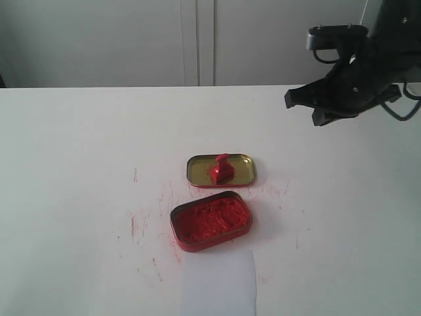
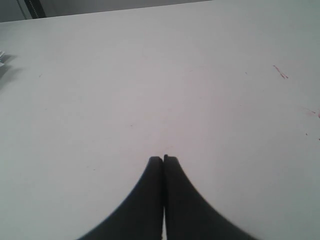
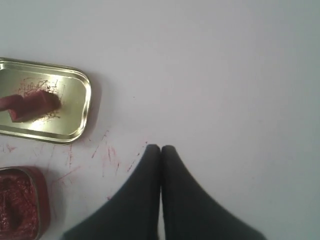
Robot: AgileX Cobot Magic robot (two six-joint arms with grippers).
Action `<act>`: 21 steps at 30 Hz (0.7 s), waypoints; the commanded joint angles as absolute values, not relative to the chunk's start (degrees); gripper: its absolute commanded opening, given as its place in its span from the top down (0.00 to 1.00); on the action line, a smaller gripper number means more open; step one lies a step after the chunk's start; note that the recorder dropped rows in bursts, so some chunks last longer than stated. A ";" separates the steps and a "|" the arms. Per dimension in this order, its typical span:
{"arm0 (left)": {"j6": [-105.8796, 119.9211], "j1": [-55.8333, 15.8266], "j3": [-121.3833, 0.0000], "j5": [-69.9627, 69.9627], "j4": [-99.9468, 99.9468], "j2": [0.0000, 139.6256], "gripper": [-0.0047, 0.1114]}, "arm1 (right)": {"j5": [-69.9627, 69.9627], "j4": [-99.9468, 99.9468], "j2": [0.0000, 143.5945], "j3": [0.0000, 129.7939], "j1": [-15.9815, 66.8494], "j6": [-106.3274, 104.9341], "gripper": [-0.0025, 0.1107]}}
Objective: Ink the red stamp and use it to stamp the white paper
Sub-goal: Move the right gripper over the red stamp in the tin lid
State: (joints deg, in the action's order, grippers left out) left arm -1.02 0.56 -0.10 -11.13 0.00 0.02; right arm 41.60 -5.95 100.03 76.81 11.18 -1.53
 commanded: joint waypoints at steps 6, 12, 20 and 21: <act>-1.25 0.40 0.00 -11.13 -0.33 0.00 0.96 | 52.09 -5.71 109.08 87.79 11.91 -1.19 0.98; -1.25 0.40 0.00 -11.13 -0.33 0.00 0.96 | 53.92 -5.71 112.82 92.60 13.93 -1.30 0.98; -1.25 0.40 0.00 -11.13 -0.33 0.00 0.96 | 58.40 -5.58 118.66 100.46 17.41 -3.08 0.98; -1.25 0.40 0.00 -11.13 -0.33 0.00 0.96 | 58.96 -5.58 119.38 101.39 17.85 -4.18 0.98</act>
State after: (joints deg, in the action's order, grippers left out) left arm -1.02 0.56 -0.10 -11.13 0.00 0.02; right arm 57.18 -5.73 117.82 98.90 16.79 -2.06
